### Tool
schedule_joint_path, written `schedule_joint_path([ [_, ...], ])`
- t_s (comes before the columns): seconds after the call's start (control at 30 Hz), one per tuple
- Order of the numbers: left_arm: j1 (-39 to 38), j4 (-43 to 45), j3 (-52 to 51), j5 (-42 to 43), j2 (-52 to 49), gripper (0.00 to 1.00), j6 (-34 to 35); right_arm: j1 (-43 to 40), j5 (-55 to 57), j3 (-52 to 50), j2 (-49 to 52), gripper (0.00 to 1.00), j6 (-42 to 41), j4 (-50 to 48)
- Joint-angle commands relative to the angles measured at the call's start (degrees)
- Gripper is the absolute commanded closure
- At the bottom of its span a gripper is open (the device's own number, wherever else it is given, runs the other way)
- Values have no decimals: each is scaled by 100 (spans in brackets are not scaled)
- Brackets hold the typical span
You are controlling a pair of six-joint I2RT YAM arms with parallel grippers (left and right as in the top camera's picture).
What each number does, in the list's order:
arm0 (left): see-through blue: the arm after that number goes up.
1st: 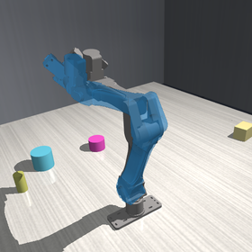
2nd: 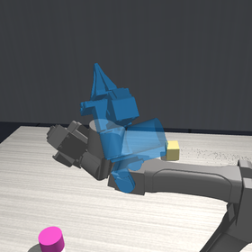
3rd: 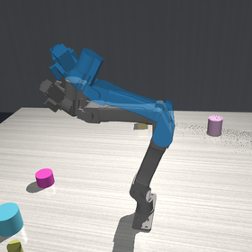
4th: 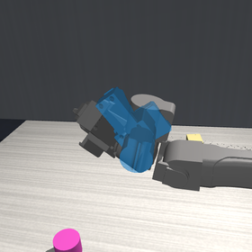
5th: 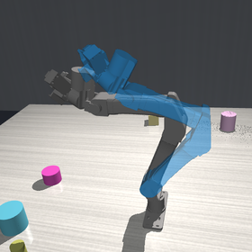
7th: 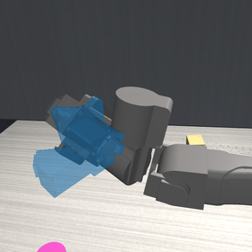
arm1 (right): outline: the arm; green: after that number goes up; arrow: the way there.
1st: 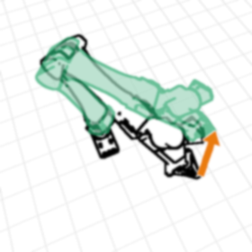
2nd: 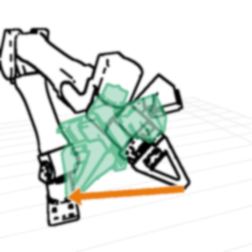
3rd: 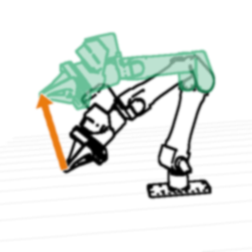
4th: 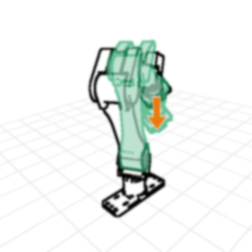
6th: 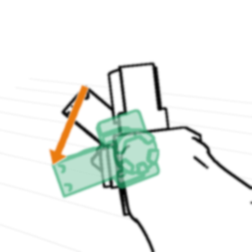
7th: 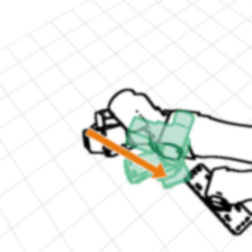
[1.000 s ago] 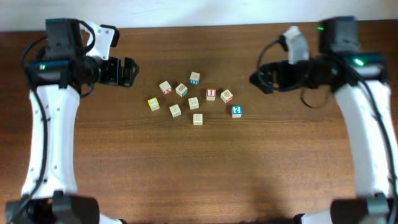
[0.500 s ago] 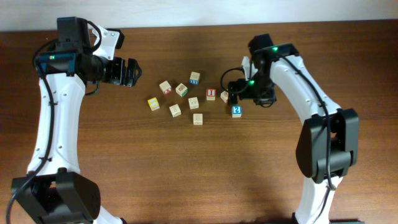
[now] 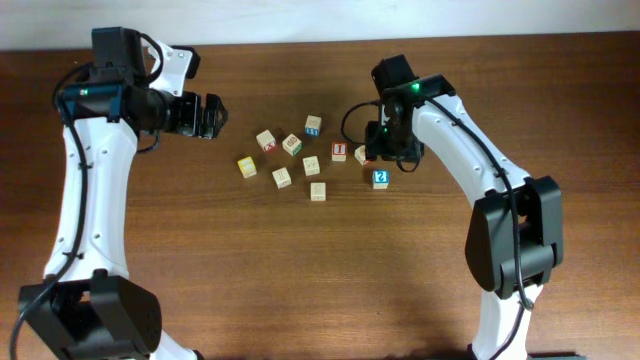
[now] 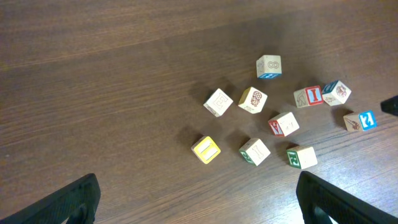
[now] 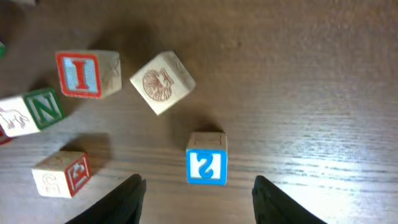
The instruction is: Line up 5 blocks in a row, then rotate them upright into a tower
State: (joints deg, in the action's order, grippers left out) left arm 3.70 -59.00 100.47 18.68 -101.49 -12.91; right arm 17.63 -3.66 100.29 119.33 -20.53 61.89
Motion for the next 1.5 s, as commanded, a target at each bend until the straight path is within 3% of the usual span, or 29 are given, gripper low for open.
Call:
schedule_joint_path([
  [0.0,-7,-4,131,44,-20,1,-90,48,9,-72,254,44,61,68],
  [0.17,-7,-4,131,44,-20,1,-90,48,-210,-365,575,49,208,-103],
  [0.37,-7,-4,131,44,-20,1,-90,48,-188,-367,704,62,208,-181],
  [0.57,-7,-4,131,44,-20,1,-90,50,-616,-365,704,70,205,229],
  [0.77,-7,-2,131,44,-20,1,-90,426,-780,-365,704,69,-157,970],
  [1.13,-7,-4,131,44,-20,1,-90,879,-540,-367,704,68,-638,1493],
  [1.2,-7,-4,131,44,-20,1,-90,911,-538,-367,704,63,-640,1508],
  [1.47,-7,-2,131,44,-20,1,-90,935,-450,-361,704,62,-597,1117],
])
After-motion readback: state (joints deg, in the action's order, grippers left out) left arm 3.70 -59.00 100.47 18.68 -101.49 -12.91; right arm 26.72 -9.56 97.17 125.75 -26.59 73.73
